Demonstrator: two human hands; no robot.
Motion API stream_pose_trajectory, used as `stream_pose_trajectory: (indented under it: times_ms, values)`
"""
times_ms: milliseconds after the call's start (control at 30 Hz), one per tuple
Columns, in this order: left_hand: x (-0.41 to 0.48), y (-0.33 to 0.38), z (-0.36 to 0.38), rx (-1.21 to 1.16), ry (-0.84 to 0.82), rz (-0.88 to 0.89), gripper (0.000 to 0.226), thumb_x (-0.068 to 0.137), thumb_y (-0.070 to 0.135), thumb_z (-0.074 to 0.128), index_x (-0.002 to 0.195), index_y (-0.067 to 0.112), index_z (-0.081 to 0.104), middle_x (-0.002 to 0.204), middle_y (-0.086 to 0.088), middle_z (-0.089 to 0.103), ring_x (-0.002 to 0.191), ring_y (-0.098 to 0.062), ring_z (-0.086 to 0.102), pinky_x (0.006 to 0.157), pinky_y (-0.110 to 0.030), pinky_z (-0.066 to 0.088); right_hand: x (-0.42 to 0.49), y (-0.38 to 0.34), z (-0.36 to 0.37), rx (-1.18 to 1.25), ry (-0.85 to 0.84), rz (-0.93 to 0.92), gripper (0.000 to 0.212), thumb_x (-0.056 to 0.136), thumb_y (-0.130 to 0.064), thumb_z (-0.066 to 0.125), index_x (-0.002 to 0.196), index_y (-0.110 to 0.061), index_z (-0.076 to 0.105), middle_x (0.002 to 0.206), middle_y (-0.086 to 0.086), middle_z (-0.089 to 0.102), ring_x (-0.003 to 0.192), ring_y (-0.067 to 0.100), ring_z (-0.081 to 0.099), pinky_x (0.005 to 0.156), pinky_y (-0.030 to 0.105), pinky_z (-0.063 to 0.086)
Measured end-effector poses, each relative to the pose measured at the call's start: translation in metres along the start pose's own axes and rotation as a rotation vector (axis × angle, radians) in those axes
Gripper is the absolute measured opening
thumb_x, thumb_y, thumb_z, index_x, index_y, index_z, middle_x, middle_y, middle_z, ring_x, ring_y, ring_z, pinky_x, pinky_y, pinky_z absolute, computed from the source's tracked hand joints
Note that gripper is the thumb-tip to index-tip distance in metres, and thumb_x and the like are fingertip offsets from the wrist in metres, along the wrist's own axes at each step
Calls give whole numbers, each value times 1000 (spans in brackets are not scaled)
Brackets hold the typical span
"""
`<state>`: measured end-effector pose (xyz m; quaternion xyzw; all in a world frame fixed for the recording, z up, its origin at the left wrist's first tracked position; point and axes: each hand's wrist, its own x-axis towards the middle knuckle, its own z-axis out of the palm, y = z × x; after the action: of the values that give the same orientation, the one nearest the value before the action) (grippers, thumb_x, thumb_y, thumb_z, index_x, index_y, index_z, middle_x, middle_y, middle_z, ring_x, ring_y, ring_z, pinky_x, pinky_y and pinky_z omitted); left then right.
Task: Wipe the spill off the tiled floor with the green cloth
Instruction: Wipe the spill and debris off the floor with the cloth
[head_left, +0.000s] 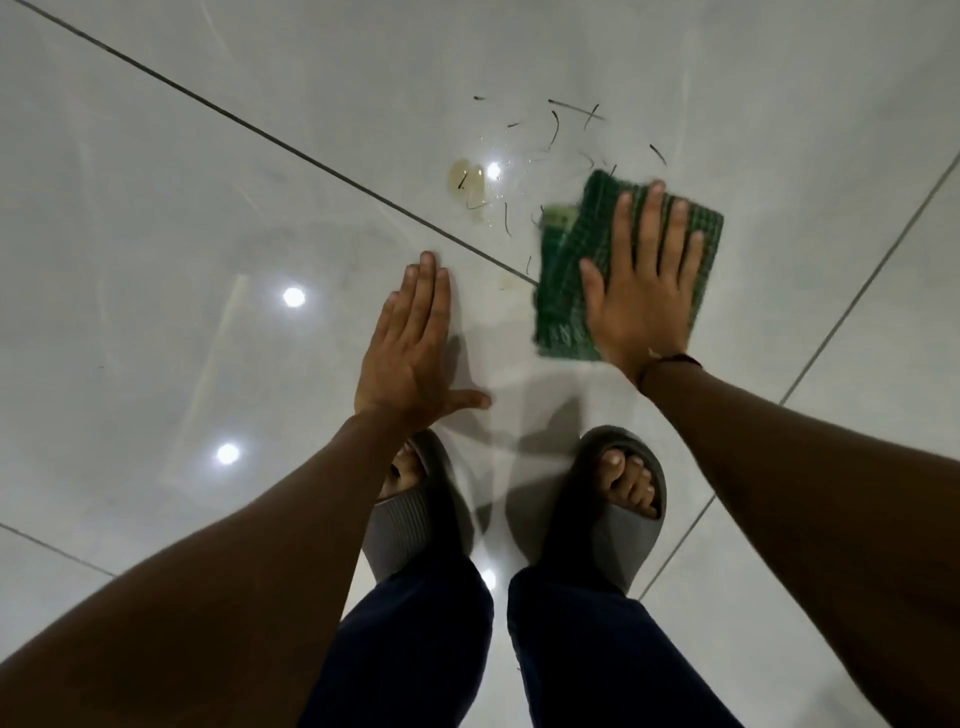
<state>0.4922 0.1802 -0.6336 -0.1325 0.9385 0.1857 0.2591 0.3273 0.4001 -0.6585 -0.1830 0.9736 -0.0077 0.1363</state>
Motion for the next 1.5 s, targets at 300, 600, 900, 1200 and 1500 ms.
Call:
stream_pose_trajectory:
  times_ms: [300,600,900,1200,1500]
  values:
    - [8,9,-10,-79,-70,-160,187,47,88,90,173,10,-24,182,-20,-32,169,-42,-30,139,-58,-12,-63,20,13,-13,-154,-358,84,109,-71,30,176,-26,8,184,16,1,171,41,3,137,61,2]
    - [2,5,-10,-20,-7,-98,185,47,97,83,175,11,-19,184,-18,-28,172,-40,-24,142,-60,-1,35,-38,6,30,4,-81,82,110,-71,24,176,-22,12,182,23,9,168,50,11,135,69,5]
    - [51,-8,-16,-48,57,-64,188,40,120,50,175,5,-15,184,-18,-26,173,-37,-23,139,-69,-4,1,38,2,68,27,377,85,108,-70,20,176,-20,6,184,20,0,170,45,2,136,67,8]
    - [51,-8,-20,-97,17,-70,185,42,120,47,174,12,-25,180,-10,-39,168,-28,-39,139,-65,-10,34,-5,7,-31,2,-219,75,113,-66,19,176,-27,8,184,19,2,170,44,6,137,66,8]
    - [53,-9,-16,-102,28,-69,183,44,117,53,175,12,-18,181,-9,-39,169,-27,-37,136,-50,-24,113,-58,-16,73,115,308,80,112,-66,20,175,-18,15,182,24,11,168,49,12,135,69,11]
